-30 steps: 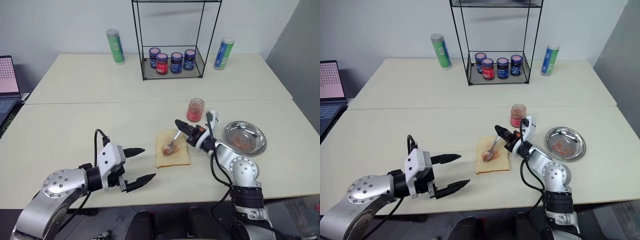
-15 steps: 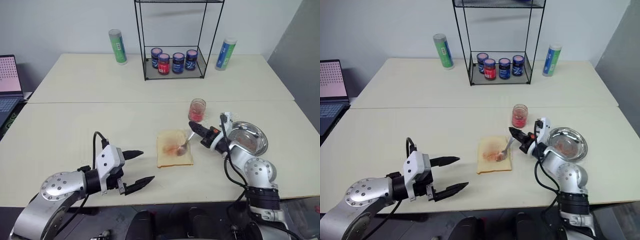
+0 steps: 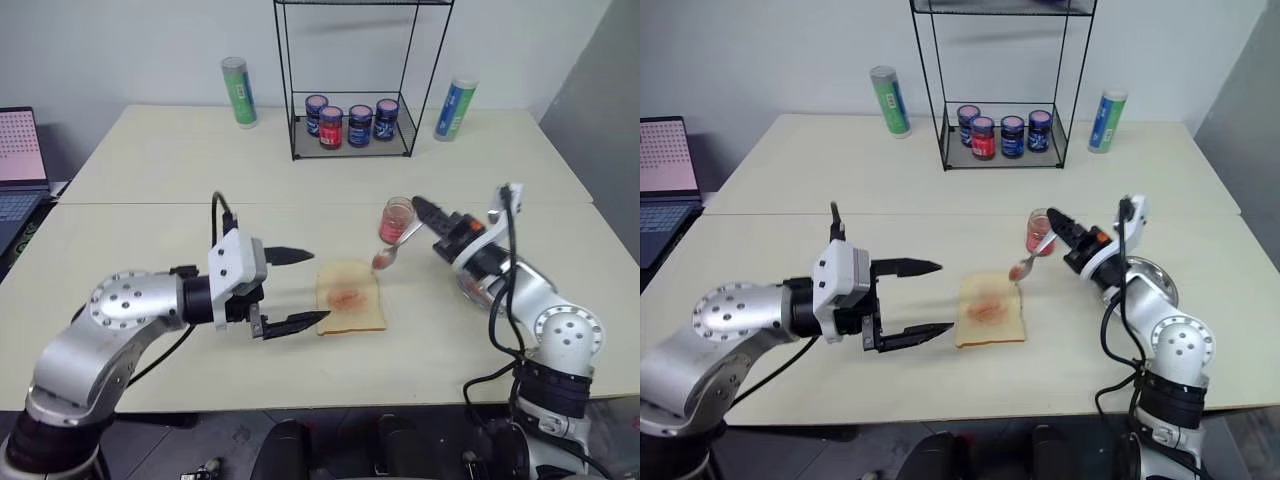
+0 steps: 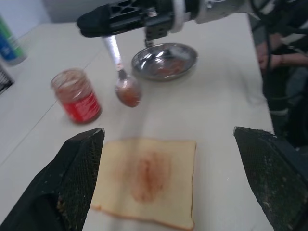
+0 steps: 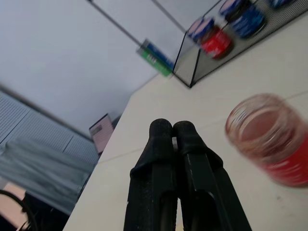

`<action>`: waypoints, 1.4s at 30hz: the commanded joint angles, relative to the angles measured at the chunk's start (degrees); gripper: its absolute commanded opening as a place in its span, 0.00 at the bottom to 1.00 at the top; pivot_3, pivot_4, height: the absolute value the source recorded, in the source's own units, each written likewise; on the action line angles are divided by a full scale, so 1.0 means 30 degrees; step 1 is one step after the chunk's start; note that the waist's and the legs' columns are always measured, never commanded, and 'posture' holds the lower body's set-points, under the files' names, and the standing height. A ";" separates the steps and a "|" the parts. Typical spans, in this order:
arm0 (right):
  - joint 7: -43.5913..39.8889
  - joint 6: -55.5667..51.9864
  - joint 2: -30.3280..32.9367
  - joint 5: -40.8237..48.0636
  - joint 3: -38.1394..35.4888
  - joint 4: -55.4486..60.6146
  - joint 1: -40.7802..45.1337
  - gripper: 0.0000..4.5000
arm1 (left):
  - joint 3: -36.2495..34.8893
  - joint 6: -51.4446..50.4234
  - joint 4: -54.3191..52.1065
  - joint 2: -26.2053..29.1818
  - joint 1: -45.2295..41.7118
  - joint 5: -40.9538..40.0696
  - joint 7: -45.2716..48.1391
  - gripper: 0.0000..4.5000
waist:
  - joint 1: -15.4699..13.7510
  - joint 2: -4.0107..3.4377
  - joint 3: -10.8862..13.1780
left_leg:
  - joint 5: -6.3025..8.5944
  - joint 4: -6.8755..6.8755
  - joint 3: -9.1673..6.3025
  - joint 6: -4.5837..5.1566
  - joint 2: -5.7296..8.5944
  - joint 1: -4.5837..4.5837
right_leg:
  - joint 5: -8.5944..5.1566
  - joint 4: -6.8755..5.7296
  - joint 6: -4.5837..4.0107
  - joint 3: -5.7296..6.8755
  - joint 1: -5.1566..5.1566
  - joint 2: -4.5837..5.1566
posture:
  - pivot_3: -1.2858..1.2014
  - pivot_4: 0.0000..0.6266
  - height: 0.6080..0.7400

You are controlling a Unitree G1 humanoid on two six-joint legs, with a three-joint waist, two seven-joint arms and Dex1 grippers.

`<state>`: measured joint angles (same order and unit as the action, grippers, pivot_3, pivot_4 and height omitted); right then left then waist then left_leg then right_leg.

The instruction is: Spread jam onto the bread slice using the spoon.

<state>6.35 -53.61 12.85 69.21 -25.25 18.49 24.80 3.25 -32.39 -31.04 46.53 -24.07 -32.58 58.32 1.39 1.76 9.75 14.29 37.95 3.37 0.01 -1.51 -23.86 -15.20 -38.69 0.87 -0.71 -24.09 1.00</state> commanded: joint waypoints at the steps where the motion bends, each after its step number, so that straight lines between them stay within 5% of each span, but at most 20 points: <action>1: 0.0807 0.1001 0.1343 0.0430 -0.1628 0.0915 -0.0405 0.00 | 0.2040 0.0978 0.1721 -0.1185 -0.2474 0.1075 0.1061 1.00 | 0.0013 0.0000 -0.0001 | 0.0000 -0.0004 0.0002 0.0000 0.0007 -0.0002 | 0.0001 0.0003 0.0000 -0.0002 -0.0002 -0.0019 | 0.52 0.24 1.00; 13: -0.1621 0.4340 0.4853 -0.3040 -0.4272 -0.3558 -0.3373 0.00 | 0.6781 0.5949 0.8870 -0.7777 -0.5267 0.5484 0.1428 1.00 | 0.0067 -0.0010 -0.0006 | -0.0001 0.0001 0.0011 0.0003 -0.0024 0.0018 | 0.0001 -0.0018 0.0003 -0.0037 0.0005 -0.0074 | 0.52 0.24 1.00; 24: -0.7224 0.7038 0.4922 -0.6243 -0.2555 -1.1191 -0.1383 0.00 | 0.6722 0.6493 0.9118 -0.9113 -0.4947 0.6459 0.1095 1.00 | 0.0115 -0.0056 -0.0022 | -0.0001 0.0006 0.0028 0.0004 -0.0042 0.0030 | 0.0003 -0.0043 0.0001 -0.0071 -0.0004 -0.0111 | 0.52 0.24 1.00; 42: -0.9215 0.7536 0.5836 -0.7257 -0.3259 -1.4647 -0.0207 0.89 | 0.6343 0.5436 0.7825 -0.8617 -0.4370 0.6288 0.0513 1.00 | 0.0087 -0.0059 -0.0023 | -0.0002 0.0010 0.0028 0.0002 -0.0032 0.0029 | 0.0006 -0.0051 -0.0002 -0.0065 0.0000 -0.0089 | 0.52 0.24 1.00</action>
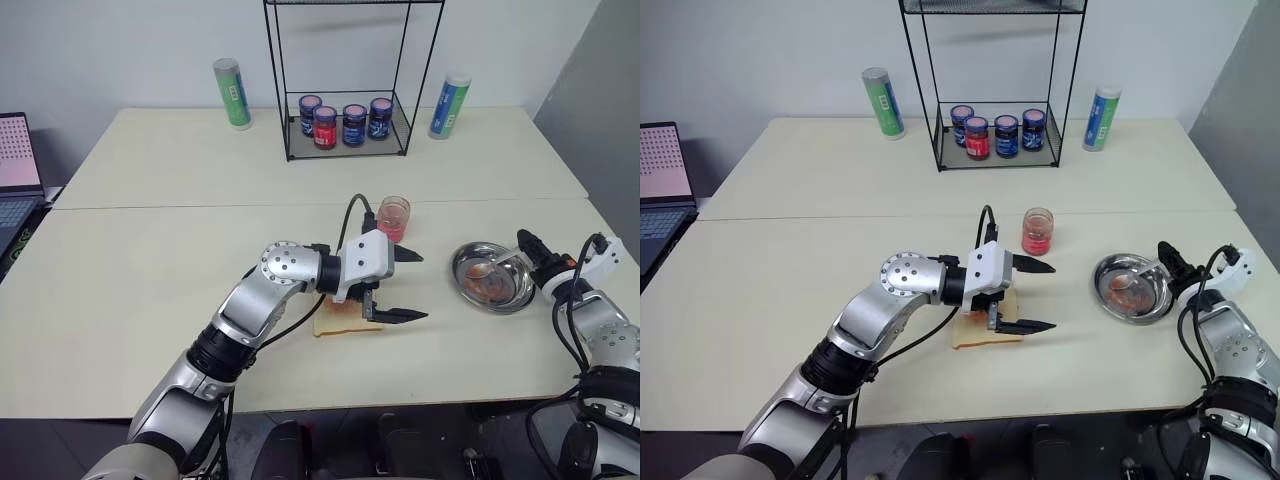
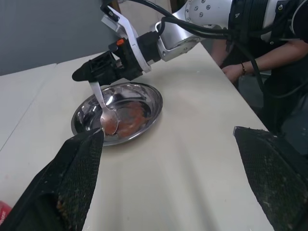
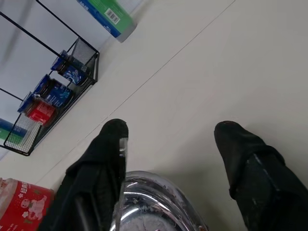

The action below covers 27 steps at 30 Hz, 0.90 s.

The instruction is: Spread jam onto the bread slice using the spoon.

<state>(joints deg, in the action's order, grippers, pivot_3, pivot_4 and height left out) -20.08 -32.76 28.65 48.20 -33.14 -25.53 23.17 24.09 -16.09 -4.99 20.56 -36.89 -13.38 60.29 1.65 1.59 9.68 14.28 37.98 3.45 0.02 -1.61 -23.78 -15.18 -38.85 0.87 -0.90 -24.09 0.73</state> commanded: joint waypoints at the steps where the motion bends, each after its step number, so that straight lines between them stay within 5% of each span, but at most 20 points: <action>1: -0.0370 0.0603 0.0624 -0.0294 -0.0667 -0.0044 0.0344 0.93 | -0.0619 -0.0001 -0.0858 0.0041 -0.0103 -0.0111 -0.0146 1.00 | 0.0002 0.0000 0.0000 | 0.0000 0.0000 0.0000 0.0000 0.0000 0.0000 | 0.0000 0.0000 0.0000 0.0000 0.0000 0.0000 | 0.52 0.24 1.00; 2: -0.0375 0.0686 0.0707 -0.0402 -0.0702 -0.0209 0.0348 0.99 | -0.0638 -0.0013 -0.0865 0.0045 -0.0107 -0.0113 -0.0148 1.00 | 0.0006 0.0000 0.0000 | 0.0000 0.0000 -0.0001 0.0000 -0.0001 0.0001 | 0.0000 0.0000 0.0000 0.0000 0.0000 0.0000 | 0.52 0.24 1.00; 27: -0.1126 0.1404 0.1057 -0.2127 -0.0786 -0.1348 0.0601 0.99 | -0.0792 -0.0171 -0.0982 0.0061 -0.0023 -0.0043 -0.0277 1.00 | 0.0007 -0.0003 -0.0002 | -0.0002 0.0004 0.0001 -0.0003 -0.0001 0.0002 | 0.0001 -0.0004 -0.0001 -0.0001 0.0000 0.0000 | 0.52 0.24 1.00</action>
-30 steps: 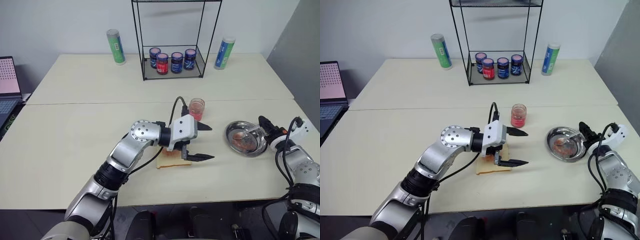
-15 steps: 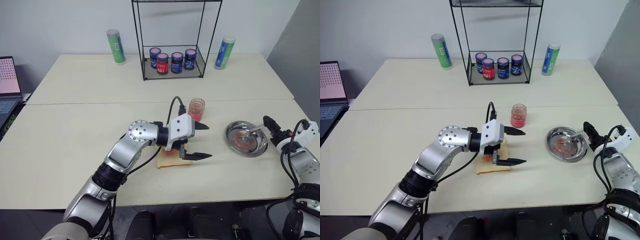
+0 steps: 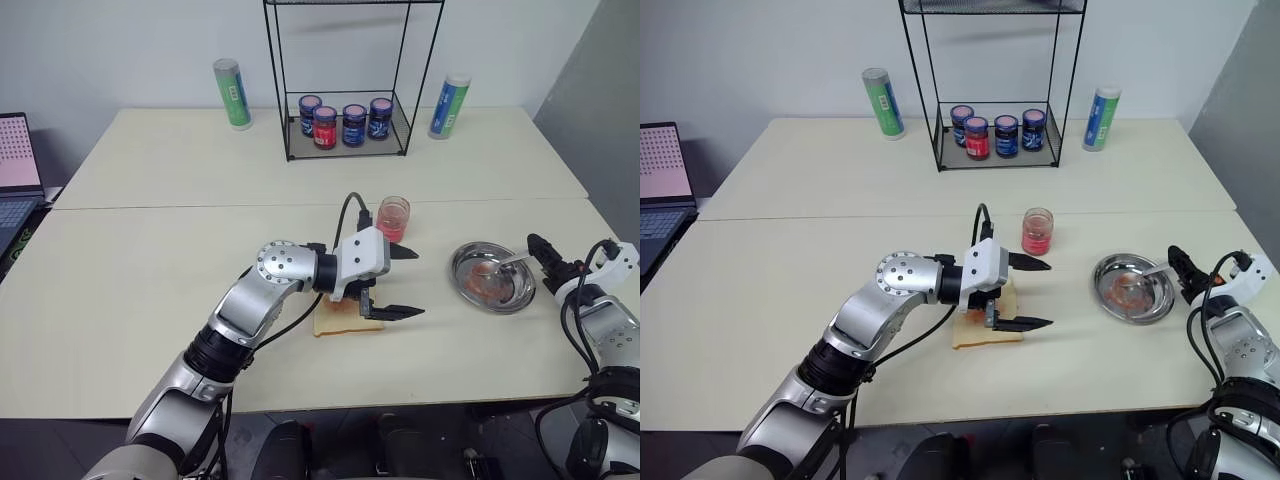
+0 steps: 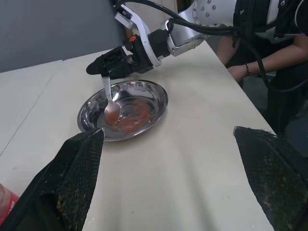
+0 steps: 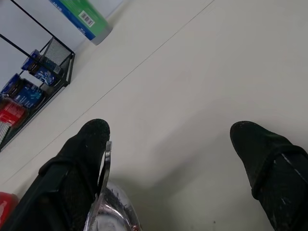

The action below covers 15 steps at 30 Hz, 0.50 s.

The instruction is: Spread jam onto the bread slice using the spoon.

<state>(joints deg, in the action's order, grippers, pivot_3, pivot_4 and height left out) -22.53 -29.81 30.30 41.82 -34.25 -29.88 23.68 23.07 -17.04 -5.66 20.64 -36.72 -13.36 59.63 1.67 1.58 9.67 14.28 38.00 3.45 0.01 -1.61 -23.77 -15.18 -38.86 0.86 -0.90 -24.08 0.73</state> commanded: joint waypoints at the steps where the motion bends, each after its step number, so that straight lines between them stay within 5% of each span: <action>1: -0.0320 0.0411 0.0489 -0.0024 -0.0428 0.0126 0.0435 0.99 | -0.0450 0.0149 -0.0775 0.0042 -0.0073 -0.0053 -0.0069 1.00 | 0.0000 0.0000 0.0000 | 0.0000 0.0001 0.0000 0.0000 0.0001 0.0000 | 0.0000 0.0000 0.0000 -0.0002 0.0000 0.0000 | 0.52 0.24 1.00; 15: 0.0090 0.0126 0.1253 -0.0064 -0.0769 0.1082 0.0089 0.99 | -0.0762 -0.0068 -0.1086 0.0422 0.0118 -0.0199 -0.0095 1.00 | 0.0004 -0.0002 -0.0001 | 0.0000 0.0003 0.0001 0.0000 0.0001 0.0001 | 0.0000 -0.0003 -0.0001 -0.0001 0.0000 0.0001 | 0.52 0.24 1.00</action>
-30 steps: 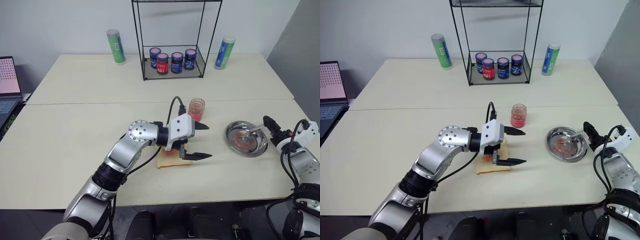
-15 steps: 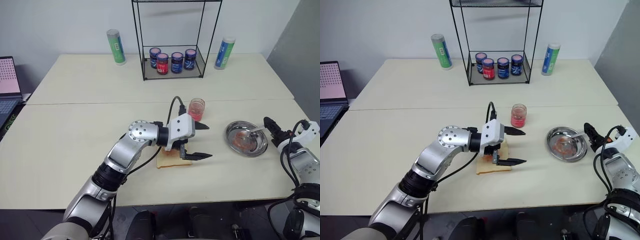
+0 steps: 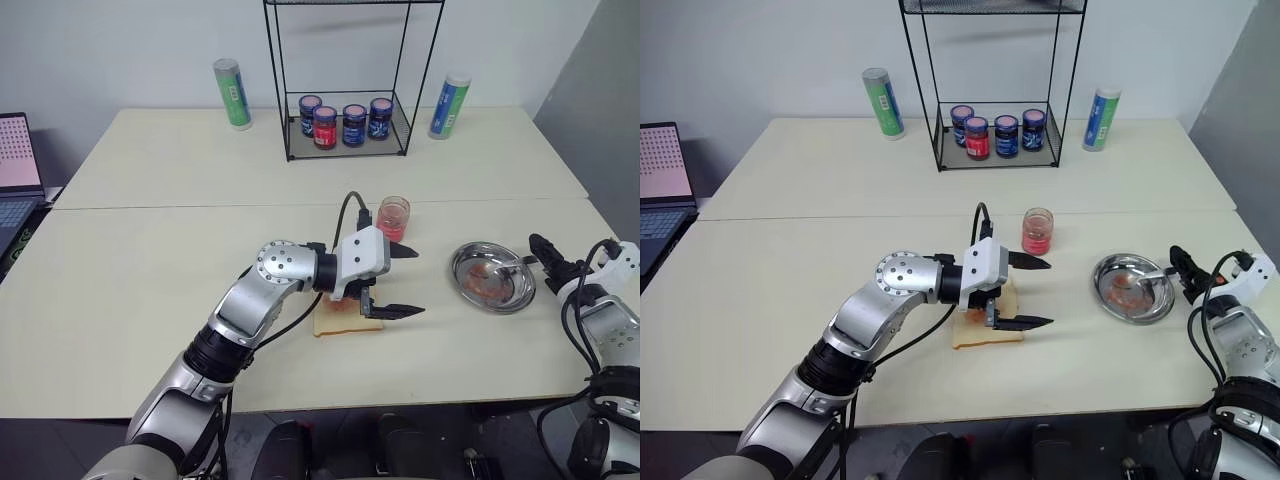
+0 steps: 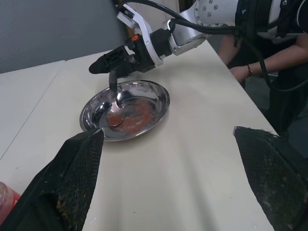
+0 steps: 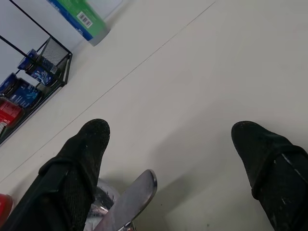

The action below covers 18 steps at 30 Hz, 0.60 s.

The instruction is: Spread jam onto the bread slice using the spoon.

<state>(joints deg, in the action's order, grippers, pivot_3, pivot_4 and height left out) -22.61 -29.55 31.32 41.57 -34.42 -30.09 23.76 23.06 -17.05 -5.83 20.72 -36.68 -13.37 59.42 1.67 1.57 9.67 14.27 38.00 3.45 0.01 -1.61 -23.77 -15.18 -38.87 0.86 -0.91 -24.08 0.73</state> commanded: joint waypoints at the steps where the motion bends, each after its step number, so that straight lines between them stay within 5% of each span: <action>1: 0.0252 -0.0116 0.1134 0.0082 -0.0847 0.1618 -0.0111 0.99 | -0.1034 -0.0248 -0.1197 0.0702 0.0189 -0.0284 -0.0040 1.00 | 0.0004 -0.0005 -0.0002 | 0.0000 0.0000 0.0001 0.0000 0.0000 0.0000 | 0.0000 0.0000 0.0000 -0.0002 0.0000 0.0000 | 0.52 0.24 1.00; 9: -0.0909 -0.4394 0.4833 0.1333 -0.0298 0.8734 -0.1683 0.99 | -0.5854 -0.4345 -0.3413 0.5743 0.2074 -0.2829 0.0473 1.00 | 0.0074 -0.0077 -0.0005 | 0.0000 -0.0002 -0.0007 0.0000 -0.0014 0.0011 | -0.0003 -0.0021 0.0005 0.0008 -0.0007 0.0002 | 0.52 0.24 1.00; 18: -0.9493 -0.7125 1.1129 0.2690 0.4578 1.8131 -0.5698 0.99 | -1.0679 -0.8342 -0.4103 1.1004 0.4850 -0.5522 0.1462 1.00 | -0.0012 0.0005 0.0015 | 0.0002 -0.0006 -0.0060 0.0000 -0.0045 0.0027 | -0.0062 0.0004 0.0096 0.0072 0.0021 0.0057 | 0.52 0.24 1.00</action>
<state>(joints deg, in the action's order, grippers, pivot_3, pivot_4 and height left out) -44.95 -50.57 61.26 48.17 -21.77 18.73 7.97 -5.78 -40.76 -15.66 51.10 -24.14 -28.15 62.35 1.63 1.59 9.71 14.28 38.00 3.30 0.01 -1.67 -23.69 -15.37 -38.86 1.15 -0.70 -24.02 0.99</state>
